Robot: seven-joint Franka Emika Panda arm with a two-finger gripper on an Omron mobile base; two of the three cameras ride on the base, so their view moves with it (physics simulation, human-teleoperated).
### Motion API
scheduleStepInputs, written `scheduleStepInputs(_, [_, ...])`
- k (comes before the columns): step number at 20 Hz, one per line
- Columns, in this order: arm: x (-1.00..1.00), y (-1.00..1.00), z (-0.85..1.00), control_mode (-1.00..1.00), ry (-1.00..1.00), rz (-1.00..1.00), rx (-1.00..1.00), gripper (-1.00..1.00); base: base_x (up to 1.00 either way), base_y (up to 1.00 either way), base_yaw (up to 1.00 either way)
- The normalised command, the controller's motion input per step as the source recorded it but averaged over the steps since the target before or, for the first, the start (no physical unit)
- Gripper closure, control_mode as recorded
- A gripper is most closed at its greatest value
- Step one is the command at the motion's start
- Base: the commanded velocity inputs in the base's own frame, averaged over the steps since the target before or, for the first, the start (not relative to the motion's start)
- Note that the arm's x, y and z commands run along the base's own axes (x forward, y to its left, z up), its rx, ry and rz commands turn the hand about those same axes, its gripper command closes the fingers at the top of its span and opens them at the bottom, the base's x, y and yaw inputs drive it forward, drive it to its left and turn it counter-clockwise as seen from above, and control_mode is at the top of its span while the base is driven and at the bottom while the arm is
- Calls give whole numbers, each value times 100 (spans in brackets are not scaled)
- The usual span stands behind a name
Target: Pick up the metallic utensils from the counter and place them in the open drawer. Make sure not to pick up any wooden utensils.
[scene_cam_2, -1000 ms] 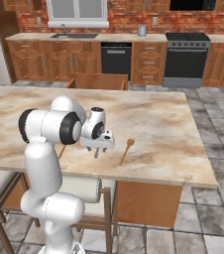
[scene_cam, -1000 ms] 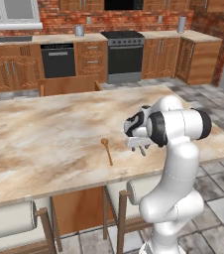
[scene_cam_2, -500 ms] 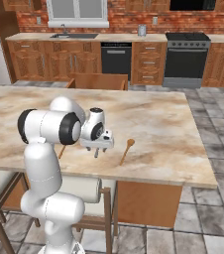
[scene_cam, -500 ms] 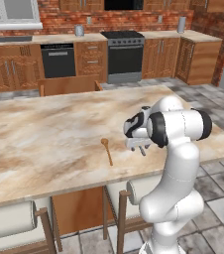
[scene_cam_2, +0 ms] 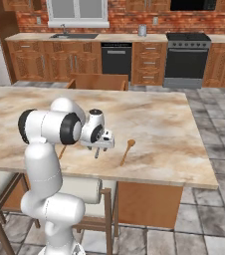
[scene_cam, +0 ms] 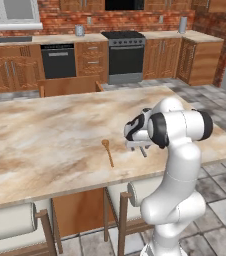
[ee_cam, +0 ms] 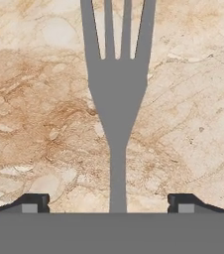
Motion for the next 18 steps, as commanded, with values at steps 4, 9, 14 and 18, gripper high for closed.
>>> scheduleStepInputs(4, [18, 0, -19, -100, -3, -1, 0, -100, 0, 0, 0])
scheduleStepInputs(9, [0, 3, -12, -100, 0, 0, 0, -100, 0, 0, 0])
scheduleStepInputs(14, [0, 3, -4, -100, 0, 0, 0, 100, 0, 0, 0])
scheduleStepInputs(18, [0, 0, 0, -100, 0, 0, 0, 100, 0, 0, 0])
